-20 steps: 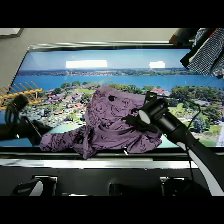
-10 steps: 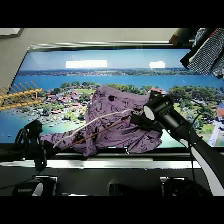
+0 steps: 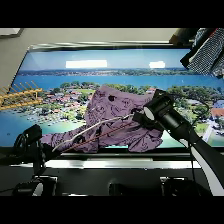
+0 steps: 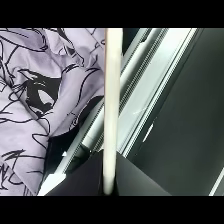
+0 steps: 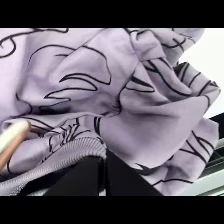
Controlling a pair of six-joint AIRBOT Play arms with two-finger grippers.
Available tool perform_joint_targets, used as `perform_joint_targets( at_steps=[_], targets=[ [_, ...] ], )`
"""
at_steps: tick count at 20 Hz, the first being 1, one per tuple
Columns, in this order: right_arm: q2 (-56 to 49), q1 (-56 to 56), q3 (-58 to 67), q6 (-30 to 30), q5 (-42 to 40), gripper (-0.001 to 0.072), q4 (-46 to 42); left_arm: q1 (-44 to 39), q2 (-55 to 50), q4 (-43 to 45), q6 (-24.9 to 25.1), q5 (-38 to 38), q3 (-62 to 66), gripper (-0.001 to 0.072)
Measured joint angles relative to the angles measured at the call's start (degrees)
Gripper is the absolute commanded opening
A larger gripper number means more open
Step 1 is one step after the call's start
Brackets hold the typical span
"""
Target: Fold the clothes and pants, and hang the long-sleeved shirts on hangers.
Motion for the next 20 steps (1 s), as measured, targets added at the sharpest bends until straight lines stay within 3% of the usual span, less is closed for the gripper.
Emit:
perform_joint_targets(
  at_steps=[5,11,20],
  targets=[
    [-1.4,0.0,0.0,0.6,1.4,0.0039,-0.9,0.5,-2.5,0.4,4.8,-0.1,0.2,0.0029],
    [-2.3,0.0,0.0,1.5,2.0,0.0039,-3.1,8.0,-5.4,-1.6,11.4,0.0,2.8,0.0028],
    [-2.3,-5.0,0.0,2.8,-1.0,0.0039,-1.4,8.1,-6.3,-2.3,13.3,-5.2,2.4,0.0029]
  ],
)
